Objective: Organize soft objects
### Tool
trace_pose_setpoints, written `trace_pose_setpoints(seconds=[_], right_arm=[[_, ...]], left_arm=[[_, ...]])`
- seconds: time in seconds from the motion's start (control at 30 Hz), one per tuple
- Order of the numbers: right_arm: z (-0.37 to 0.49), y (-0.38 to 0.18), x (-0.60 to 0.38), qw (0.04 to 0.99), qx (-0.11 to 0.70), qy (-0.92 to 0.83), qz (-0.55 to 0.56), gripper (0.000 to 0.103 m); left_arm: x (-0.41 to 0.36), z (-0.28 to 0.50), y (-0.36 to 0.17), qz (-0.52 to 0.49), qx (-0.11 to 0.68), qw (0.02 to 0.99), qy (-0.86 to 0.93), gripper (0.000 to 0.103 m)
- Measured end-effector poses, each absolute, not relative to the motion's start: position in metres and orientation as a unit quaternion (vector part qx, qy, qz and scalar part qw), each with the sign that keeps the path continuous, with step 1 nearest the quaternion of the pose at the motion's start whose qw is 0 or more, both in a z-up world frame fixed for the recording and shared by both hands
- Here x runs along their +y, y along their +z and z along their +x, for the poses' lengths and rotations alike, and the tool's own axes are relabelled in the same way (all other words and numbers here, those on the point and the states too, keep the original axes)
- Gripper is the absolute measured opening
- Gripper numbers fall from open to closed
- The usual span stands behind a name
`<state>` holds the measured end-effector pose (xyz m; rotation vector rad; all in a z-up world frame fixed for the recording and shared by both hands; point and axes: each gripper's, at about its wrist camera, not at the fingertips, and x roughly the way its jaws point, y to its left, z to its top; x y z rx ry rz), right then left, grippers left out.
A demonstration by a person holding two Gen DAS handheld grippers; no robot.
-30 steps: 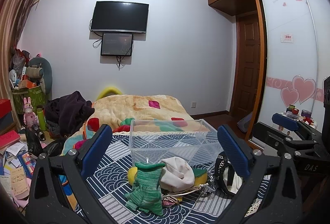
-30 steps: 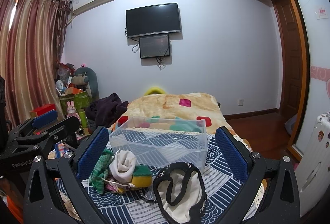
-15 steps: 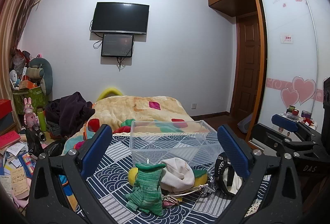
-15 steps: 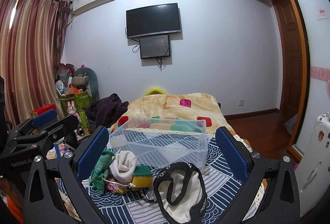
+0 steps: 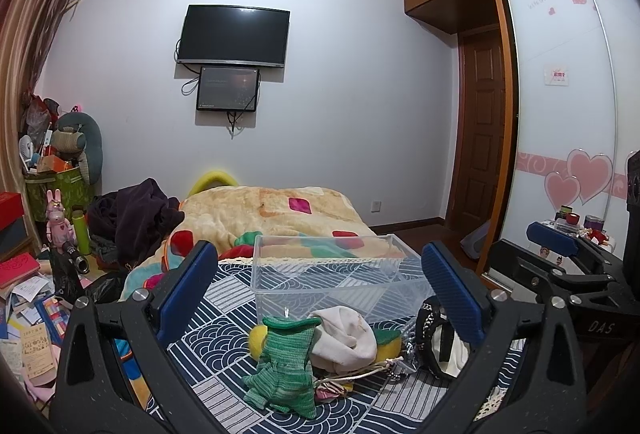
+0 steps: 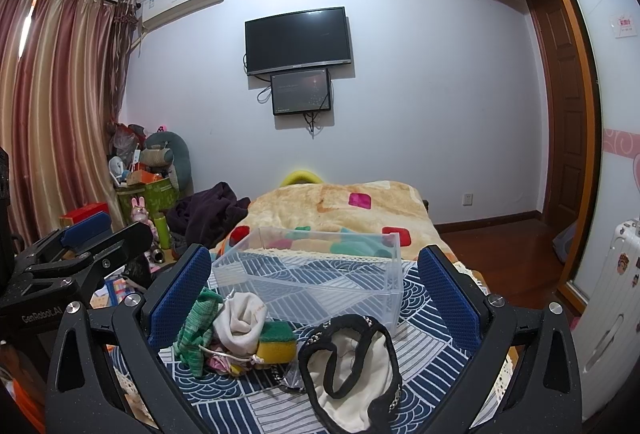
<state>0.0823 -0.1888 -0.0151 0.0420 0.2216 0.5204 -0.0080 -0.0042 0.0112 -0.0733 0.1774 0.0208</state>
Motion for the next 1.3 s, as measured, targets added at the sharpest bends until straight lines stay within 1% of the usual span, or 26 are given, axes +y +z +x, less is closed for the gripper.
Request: trace_pose_setpoints(seconds=[0.9, 1.07, 1.3], right_arm=[[0.081, -0.014, -0.189, 0.96, 0.109, 0.256, 0.022, 0.103], [0.088, -0.017, -0.191, 0.961, 0.118, 0.25, 0.021, 0.103], [0.111, -0.046, -0.194, 0.952, 0.183, 0.243, 0.019, 0.103]], left_arm=[[-0.007, -0.006, 0.012, -0.037, 0.091, 0.995, 0.008, 0.103], [-0.007, 0.008, -0.006, -0.041, 0.119, 0.992, 0.004, 0.103], [-0.001, 0.031, -0.042, -0.027, 0.182, 0.983, 0.018, 0.103]])
